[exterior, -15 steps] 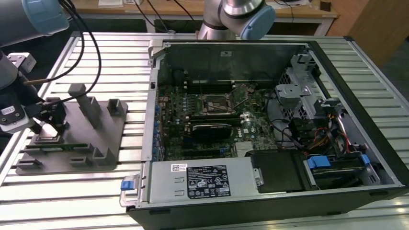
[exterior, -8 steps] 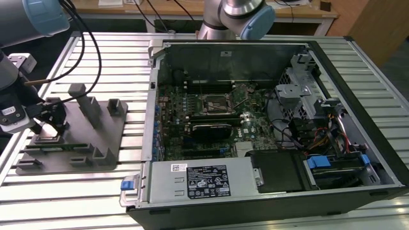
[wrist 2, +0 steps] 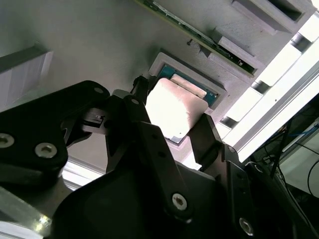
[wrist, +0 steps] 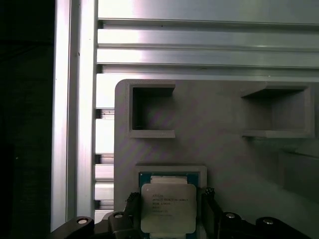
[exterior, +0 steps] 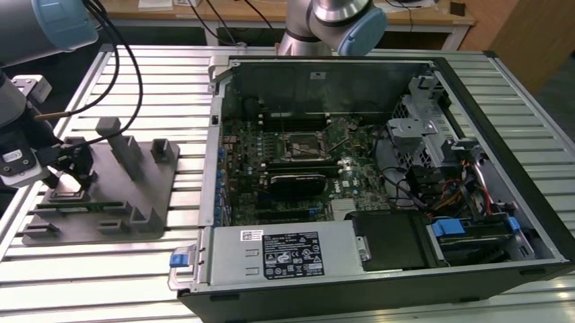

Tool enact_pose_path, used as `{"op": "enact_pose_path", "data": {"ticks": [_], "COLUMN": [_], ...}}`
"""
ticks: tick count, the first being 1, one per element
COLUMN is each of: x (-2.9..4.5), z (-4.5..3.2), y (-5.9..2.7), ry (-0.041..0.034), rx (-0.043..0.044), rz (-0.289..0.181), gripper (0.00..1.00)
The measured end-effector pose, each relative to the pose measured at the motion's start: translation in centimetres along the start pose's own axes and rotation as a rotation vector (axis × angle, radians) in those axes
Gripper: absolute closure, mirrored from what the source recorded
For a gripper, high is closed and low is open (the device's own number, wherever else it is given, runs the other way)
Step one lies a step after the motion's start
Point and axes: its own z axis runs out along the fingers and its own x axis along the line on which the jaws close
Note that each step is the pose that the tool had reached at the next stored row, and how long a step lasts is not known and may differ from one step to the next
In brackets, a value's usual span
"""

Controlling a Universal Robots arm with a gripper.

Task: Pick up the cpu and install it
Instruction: 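Pick up the cpu and move it towards the insertion slot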

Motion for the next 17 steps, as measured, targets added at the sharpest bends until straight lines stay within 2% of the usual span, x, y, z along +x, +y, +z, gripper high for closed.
{"op": "enact_pose_path", "data": {"ticks": [13,14,17], "x": [0.00,0.00,0.00], "z": [0.06,0.05,0.04], "y": [0.00,0.00,0.00], "ry": [-0.0005,-0.0004,-0.0001], "rx": [-0.0003,-0.0002,0.0000], "rz": [0.000,0.000,0.000], "gripper": [0.39,0.33,0.33]}}
